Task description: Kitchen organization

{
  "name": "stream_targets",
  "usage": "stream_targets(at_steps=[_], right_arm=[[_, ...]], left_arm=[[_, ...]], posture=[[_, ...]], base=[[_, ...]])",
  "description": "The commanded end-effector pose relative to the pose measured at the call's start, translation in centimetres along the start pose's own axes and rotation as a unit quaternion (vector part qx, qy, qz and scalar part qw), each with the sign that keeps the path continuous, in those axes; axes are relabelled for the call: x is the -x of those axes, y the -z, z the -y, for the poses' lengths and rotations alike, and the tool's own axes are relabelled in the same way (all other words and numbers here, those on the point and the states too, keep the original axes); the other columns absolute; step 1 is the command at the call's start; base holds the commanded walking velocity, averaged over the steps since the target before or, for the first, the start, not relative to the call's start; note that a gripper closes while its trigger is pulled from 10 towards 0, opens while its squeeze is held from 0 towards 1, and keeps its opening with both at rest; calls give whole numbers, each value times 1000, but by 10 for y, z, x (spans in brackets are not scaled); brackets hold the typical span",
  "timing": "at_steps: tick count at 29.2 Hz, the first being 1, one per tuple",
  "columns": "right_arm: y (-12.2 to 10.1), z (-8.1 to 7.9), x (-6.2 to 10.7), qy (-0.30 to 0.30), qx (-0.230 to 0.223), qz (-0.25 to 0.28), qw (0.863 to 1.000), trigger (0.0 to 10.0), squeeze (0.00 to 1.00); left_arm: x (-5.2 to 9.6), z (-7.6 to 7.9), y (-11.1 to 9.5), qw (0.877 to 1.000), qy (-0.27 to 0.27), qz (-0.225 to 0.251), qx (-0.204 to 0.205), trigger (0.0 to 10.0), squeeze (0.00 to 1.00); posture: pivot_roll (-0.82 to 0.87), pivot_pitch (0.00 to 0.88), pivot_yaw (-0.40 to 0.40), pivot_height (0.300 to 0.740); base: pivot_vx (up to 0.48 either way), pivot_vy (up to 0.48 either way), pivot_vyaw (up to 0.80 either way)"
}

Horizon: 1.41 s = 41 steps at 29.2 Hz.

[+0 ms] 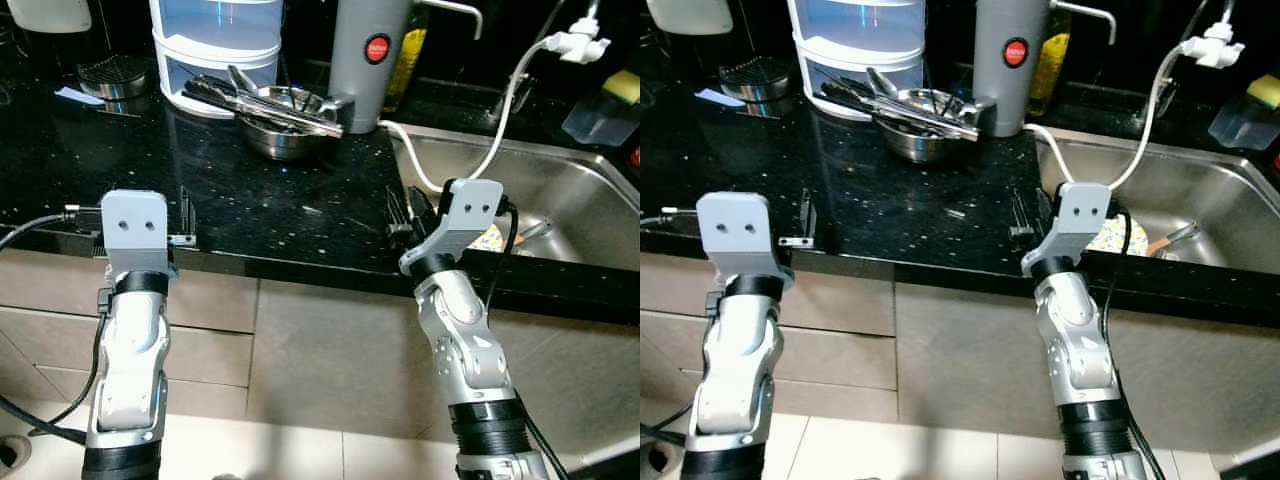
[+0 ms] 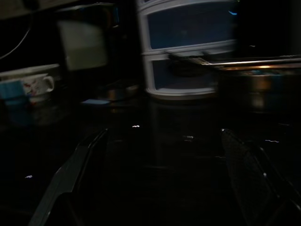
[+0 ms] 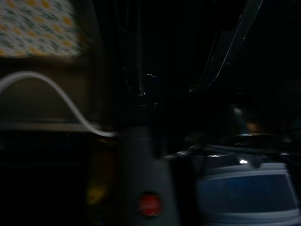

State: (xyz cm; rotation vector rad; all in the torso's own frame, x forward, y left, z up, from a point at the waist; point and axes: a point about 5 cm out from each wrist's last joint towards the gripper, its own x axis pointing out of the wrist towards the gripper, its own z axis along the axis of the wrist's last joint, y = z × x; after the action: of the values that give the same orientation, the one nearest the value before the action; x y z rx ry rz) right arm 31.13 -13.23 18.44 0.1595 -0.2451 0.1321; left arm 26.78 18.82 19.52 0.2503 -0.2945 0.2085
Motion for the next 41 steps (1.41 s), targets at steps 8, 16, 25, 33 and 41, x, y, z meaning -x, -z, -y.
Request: stream_targets(at_steps=[8, 16, 25, 33, 41], right_arm=[[2, 4, 2, 9, 3, -8, 1000, 10000, 0], [1, 3, 2, 5, 3, -6, 1000, 10000, 0], [-3, -1, 0, -1, 5, 3, 1000, 10000, 0], [-8, 11, -18, 9, 50, -66, 997, 10000, 0], [-21, 15, -26, 11, 72, -46, 996, 10000, 0]], left_arm=[[1, 3, 1, 1000, 4, -4, -3, 10000, 0], [-3, -3, 2, 999, -16, -19, 27, 10000, 0], [-8, -4, -2, 1000, 3, -15, 25, 10000, 0], [-16, -5, -10, 999, 26, -29, 25, 10000, 0], [-23, -10, -15, 998, 52, -30, 9, 10000, 0]], posture=[[148, 0, -88, 740], [148, 0, -89, 740], [150, 0, -88, 740], [153, 0, -84, 740], [157, 0, -85, 740]], base=[[0, 0, 0], [0, 0, 0], [0, 0, 0], [0, 0, 0], [0, 0, 0]])
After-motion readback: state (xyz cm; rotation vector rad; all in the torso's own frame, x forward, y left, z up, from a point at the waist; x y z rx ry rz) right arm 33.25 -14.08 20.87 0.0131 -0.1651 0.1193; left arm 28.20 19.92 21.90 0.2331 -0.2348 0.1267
